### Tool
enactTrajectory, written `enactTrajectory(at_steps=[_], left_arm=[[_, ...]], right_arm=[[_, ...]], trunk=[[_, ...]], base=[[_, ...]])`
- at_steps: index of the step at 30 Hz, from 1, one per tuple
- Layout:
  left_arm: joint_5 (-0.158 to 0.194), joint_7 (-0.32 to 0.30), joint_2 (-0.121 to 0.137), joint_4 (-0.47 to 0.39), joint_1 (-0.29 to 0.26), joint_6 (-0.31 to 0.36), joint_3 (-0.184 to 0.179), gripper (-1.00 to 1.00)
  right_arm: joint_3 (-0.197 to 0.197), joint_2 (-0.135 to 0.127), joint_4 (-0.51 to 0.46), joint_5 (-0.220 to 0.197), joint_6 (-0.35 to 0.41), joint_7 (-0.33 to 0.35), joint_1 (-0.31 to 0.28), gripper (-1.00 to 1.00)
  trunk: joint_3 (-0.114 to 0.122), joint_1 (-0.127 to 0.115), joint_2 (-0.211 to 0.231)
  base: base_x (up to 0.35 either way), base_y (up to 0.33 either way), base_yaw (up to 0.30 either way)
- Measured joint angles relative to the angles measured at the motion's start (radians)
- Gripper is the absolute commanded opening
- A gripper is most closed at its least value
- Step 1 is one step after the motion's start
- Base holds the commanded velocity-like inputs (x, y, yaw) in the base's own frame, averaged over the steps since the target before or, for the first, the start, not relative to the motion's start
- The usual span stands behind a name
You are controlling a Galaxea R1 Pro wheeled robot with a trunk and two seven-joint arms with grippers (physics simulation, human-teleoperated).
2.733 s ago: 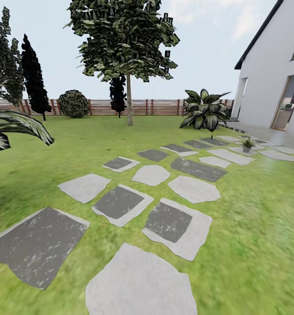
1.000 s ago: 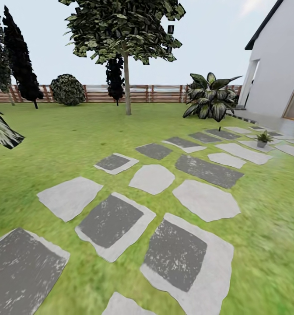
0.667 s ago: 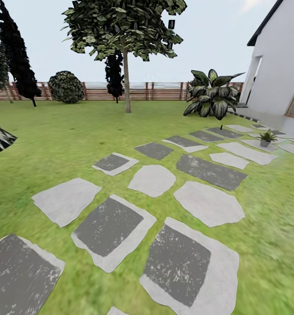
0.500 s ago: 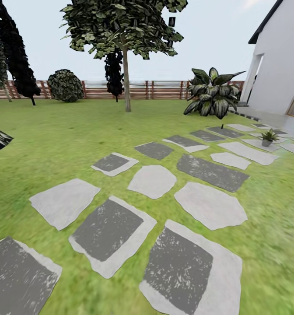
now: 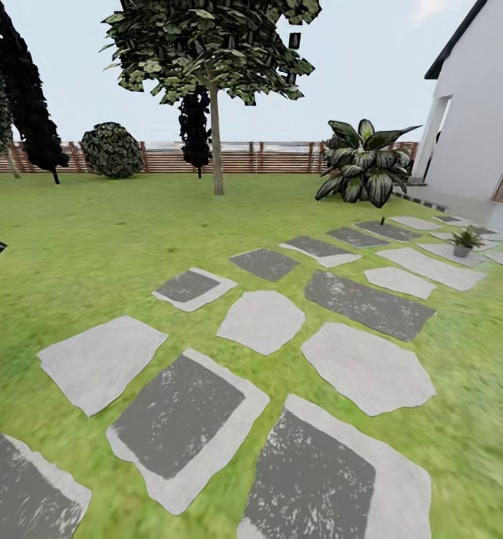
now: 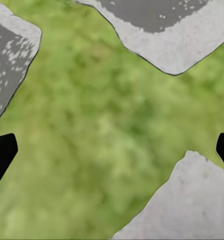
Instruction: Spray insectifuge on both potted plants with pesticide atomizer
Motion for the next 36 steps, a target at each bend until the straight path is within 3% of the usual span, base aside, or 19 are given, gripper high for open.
enactTrajectory(at_steps=[9,36], left_arm=[[0.000,0.000,0.000,0.000,0.000,-0.002,0.000,1.00],[0.000,0.000,0.000,0.000,0.000,-0.004,0.000,1.00]], right_arm=[[-0.003,0.000,-0.001,0.000,0.000,0.000,0.000,1.00],[-0.002,0.000,0.000,0.000,0.000,0.000,0.000,1.00]], trunk=[[0.000,0.000,0.000],[0.000,0.000,0.000]], base=[[0.339,0.000,-0.052],[0.339,0.000,-0.263]])
